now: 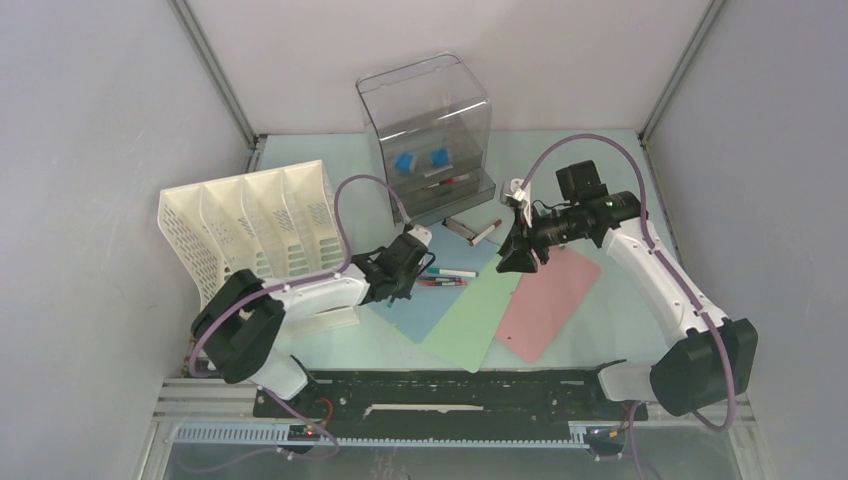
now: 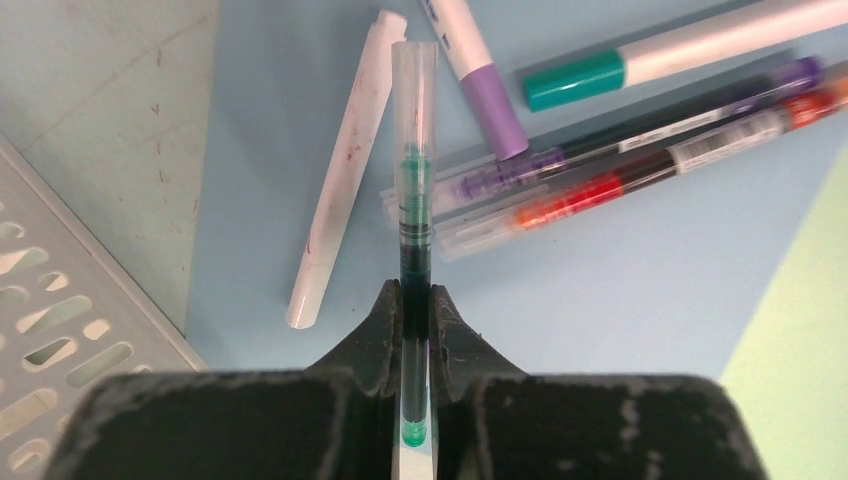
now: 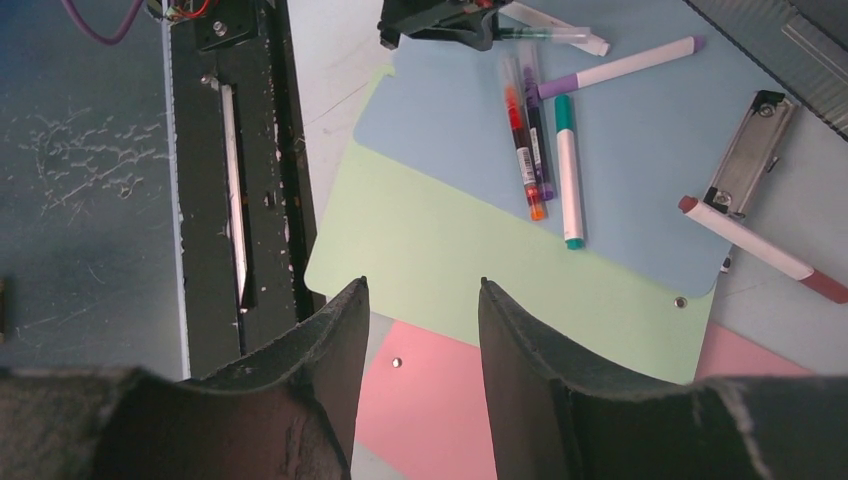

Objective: Organize the desk
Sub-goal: Pick up the stationery from the center of the board.

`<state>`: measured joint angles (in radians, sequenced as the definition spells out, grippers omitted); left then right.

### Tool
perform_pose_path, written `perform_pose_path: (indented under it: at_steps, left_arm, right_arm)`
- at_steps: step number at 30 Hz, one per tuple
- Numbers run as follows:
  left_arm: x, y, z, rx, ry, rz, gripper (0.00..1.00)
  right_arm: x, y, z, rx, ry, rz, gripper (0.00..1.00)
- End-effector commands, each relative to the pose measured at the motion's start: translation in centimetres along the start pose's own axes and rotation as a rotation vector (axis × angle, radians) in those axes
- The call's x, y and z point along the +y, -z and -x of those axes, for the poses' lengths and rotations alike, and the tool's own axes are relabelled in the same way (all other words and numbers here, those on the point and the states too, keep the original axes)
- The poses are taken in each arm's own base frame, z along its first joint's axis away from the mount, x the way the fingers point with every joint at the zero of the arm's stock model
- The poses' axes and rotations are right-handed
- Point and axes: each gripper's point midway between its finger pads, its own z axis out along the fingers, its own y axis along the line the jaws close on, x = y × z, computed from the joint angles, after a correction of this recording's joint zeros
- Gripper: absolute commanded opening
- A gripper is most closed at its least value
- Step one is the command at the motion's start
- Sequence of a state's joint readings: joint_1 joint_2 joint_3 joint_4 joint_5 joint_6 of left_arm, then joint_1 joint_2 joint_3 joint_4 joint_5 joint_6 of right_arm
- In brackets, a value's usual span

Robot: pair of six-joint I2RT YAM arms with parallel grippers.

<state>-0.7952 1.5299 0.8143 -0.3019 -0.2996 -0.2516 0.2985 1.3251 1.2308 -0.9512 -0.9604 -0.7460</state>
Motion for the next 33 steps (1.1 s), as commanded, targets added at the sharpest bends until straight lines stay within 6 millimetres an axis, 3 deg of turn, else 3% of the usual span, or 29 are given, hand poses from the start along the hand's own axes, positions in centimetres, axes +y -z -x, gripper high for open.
perform_pose_path:
  at_steps: [1,11,14,19,25,29,33]
  left_arm:
    - [-0.7,2.6,3.3,-0.125,0.027,-0.063,0.0]
    - [-2.1,7.3,7.0,-0.387,0.138,-0.236,0.0]
    - [-3.1,10.2,9.8,-0.576,0.243,-0.361,0.0]
    - [-3.7,14.6,12.1,-0.823,0.401,-0.542,0.0]
    - [-3.1,17.8,13.1,-0.997,0.559,-0.663,0.0]
    - [-3.4,19.1,13.7,-1.039,0.644,-0.76,0.0]
    - [-3.7,19.7,14.2,-1.066,0.711,-0.821,0.0]
  right_arm:
    - [0.7,-0.6,0.1,-0.011,0.013,0.045,0.52]
    - [2.3,-1.9,0.7,-0.03,-0.002,0.139,0.51]
    - [3.0,-2.4,1.1,-0.045,-0.018,0.182,0.51]
    - [4.0,-3.4,1.6,-0.059,-0.05,0.248,0.52]
    - [3.9,-4.5,2.3,-0.066,-0.109,0.264,0.51]
    - [2.4,-5.4,2.7,-0.095,-0.196,0.199,0.52]
    - [2.2,-5.8,3.2,-0.135,-0.267,0.192,0.52]
